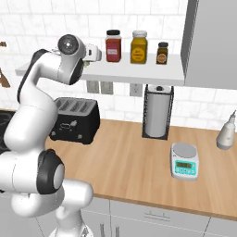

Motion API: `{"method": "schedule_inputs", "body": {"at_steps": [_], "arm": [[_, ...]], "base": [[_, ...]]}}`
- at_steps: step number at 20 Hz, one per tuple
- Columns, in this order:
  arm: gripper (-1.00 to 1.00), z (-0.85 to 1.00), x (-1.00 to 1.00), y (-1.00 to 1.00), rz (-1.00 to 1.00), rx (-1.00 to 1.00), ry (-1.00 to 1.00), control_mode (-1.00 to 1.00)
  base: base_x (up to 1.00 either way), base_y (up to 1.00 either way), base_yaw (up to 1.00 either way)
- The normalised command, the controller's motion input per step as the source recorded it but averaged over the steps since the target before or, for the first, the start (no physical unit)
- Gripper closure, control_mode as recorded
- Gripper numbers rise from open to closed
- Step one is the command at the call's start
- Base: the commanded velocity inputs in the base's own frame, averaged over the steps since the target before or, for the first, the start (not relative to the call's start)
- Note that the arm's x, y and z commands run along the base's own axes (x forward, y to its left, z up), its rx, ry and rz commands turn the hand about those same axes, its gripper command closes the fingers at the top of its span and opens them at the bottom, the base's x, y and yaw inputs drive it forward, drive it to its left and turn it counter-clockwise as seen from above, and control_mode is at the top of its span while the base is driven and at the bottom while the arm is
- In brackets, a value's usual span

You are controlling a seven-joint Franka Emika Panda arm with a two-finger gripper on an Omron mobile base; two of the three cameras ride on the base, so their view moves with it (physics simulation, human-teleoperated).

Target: Gather all objects into one cabinet and sort the glasses and bowls to opposite sides.

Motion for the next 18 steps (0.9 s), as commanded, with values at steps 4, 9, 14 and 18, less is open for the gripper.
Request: {"method": "schedule_inputs", "body": {"at_steps": [4, 9, 14, 18], "arm": [[-1.00, 0.00, 0.19, 0.00, 0.00, 0.00, 0.00, -1.00], [1.00, 0.00, 0.06, 0.00, 0.00, 0.00, 0.00, -1.00], [1.00, 0.00, 0.00, 0.00, 0.00, 0.00, 0.00, -1.00], [1.00, 0.00, 0.00, 0.00, 0.00, 0.00, 0.00, -1.00]], "base": [[0.00, 0.00, 0.00], [0.00, 0.00, 0.00], [0.00, 0.00, 0.00], [0.00, 0.00, 0.00]]}}
